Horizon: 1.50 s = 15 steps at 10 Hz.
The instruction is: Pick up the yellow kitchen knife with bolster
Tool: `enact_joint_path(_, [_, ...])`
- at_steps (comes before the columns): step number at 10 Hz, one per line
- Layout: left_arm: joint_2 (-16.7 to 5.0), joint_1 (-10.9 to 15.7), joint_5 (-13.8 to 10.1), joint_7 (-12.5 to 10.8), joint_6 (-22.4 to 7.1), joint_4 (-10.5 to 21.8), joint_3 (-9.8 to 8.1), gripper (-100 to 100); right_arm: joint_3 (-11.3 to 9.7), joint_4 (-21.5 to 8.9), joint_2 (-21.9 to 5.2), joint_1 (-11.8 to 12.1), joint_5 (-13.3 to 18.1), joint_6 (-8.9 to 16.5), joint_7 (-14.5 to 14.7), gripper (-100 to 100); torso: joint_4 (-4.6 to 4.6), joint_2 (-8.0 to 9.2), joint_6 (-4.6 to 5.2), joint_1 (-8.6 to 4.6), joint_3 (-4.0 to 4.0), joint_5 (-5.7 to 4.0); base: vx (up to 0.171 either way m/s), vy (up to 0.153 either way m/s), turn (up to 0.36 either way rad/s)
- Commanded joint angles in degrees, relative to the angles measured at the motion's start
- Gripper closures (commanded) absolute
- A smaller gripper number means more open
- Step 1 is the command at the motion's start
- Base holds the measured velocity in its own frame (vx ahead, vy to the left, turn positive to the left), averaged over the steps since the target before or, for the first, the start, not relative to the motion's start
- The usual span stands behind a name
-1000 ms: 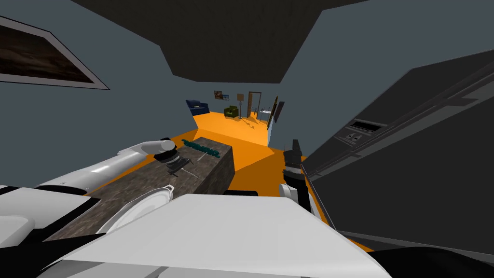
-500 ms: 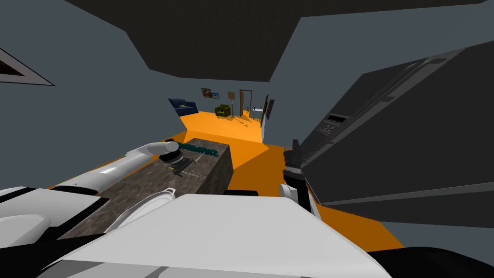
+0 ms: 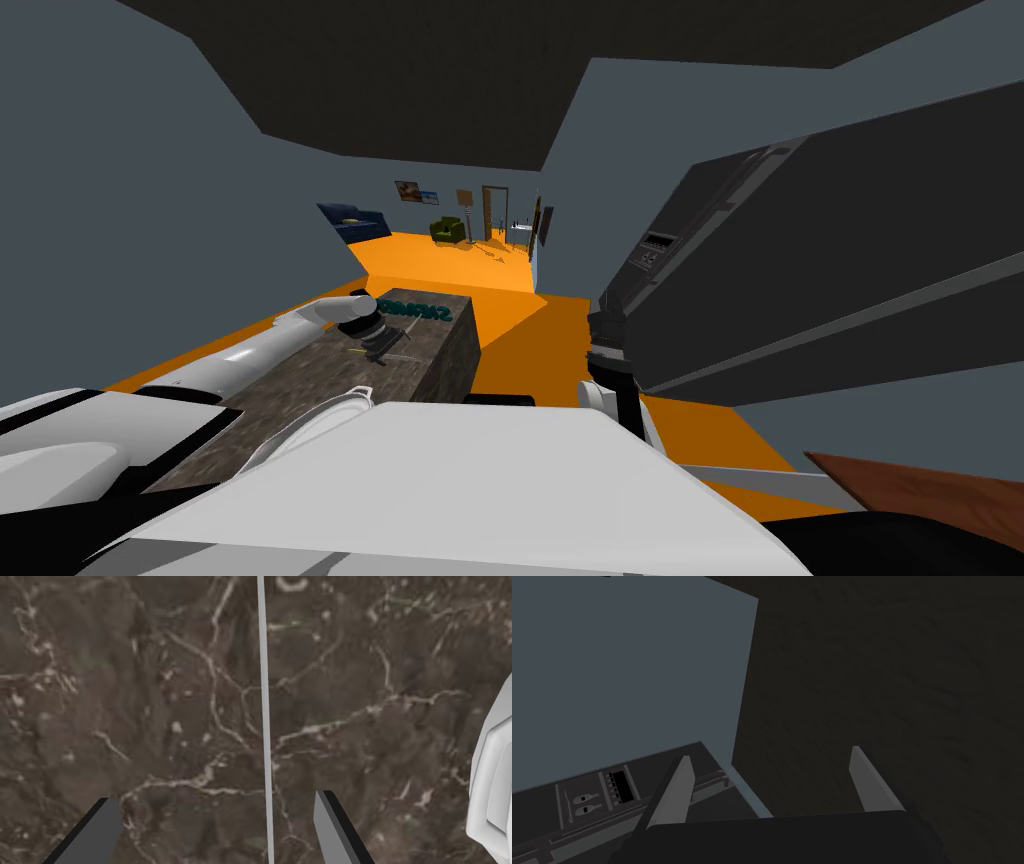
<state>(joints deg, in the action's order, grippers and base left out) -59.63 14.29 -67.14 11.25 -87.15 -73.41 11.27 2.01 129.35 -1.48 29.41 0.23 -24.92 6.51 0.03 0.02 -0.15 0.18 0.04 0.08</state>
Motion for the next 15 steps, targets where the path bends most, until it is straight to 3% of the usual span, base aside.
enact_joint_path(1, [0.00,0.00,0.00,0.00,0.00,0.00,0.00,100,0.00,0.00,0.00,0.00,0.00,0.00,0.00,0,0.00,0.00,0.00,0.00,0.00,0.00,0.000,0.000,0.000])
enact_joint_path(5, [-0.09,-0.19,-0.02,-0.40,-0.25,0.28,-0.01,100,0.00,0.00,0.00,0.01,0.00,0.00,0.00,0,0.01,-0.24,0.25,-0.02,-0.11,0.05,0.000,-0.001,0.004])
enact_joint_path(6, [-0.09,-0.18,-0.01,-0.37,-0.25,0.26,0.00,0,0.00,0.00,0.00,0.01,0.00,0.00,0.00,0,0.01,-0.24,0.24,-0.01,-0.11,0.05,0.000,0.000,0.000])
enact_joint_path(7, [-0.32,0.01,-0.31,0.79,-0.03,0.13,0.08,100,0.00,0.00,0.00,0.01,0.00,0.00,0.00,0,0.01,-0.23,0.23,-0.01,-0.11,0.05,0.031,-0.032,0.120])
enact_joint_path(8, [-0.32,0.01,-0.31,0.79,-0.03,0.13,0.08,100,0.00,0.00,0.00,0.02,0.00,0.00,0.00,0,-0.01,-0.31,0.18,-0.10,-0.15,0.03,0.040,-0.040,0.133])
enact_joint_path(15, [-4.78,0.28,-4.67,11.88,-0.33,1.82,1.62,100,0.00,0.01,0.01,0.03,0.00,-0.01,0.00,0,-0.16,-0.73,0.12,-0.33,-0.42,-0.08,0.095,-0.080,0.248])
